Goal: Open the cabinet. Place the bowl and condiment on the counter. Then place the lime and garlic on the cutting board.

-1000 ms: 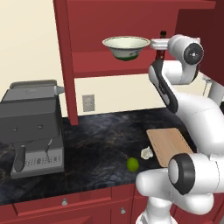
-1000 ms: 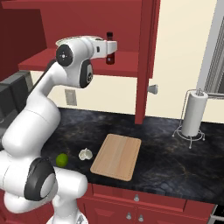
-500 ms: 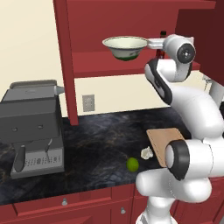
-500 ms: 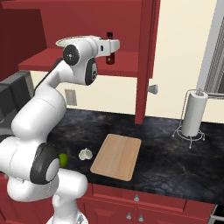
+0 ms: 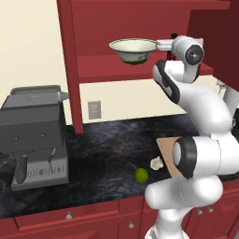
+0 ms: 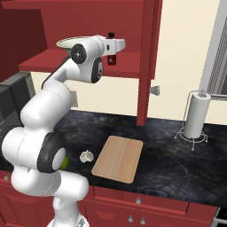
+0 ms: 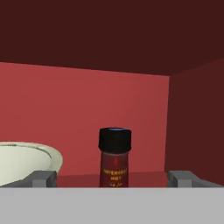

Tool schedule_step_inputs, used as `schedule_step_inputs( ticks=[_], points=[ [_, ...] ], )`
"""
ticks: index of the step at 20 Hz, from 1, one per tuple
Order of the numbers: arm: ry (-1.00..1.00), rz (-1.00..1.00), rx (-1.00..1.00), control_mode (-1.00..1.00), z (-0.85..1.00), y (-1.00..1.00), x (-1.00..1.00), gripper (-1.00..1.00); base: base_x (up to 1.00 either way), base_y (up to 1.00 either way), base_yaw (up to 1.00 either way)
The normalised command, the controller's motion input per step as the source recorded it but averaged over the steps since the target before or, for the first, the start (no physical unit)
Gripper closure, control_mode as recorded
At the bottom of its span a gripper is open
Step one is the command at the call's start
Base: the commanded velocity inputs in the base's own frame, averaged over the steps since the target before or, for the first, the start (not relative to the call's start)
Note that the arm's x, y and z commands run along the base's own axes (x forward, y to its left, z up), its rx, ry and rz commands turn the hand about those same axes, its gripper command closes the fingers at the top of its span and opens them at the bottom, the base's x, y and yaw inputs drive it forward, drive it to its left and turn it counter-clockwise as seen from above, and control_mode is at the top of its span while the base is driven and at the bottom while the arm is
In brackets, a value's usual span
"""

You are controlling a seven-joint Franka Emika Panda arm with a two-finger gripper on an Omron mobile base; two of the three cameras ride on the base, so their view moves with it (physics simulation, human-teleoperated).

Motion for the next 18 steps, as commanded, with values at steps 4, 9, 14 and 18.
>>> schedule_step_inputs(
  ticks=[4,9,14,18],
  points=[
    [0.0,0.0,0.0,-1.0,0.0,-0.06,0.25,-1.0,0.0,0.0,0.0],
    [0.0,0.0,0.0,-1.0,-0.01,-0.04,0.05,-1.0,0.0,0.0,0.0],
    [0.0,0.0,0.0,-1.0,0.0,-0.04,0.1,-1.0,0.0,0.0,0.0],
    [0.0,0.0,0.0,-1.0,0.0,0.0,0.15,-1.0,0.0,0.0,0.0]
  ],
)
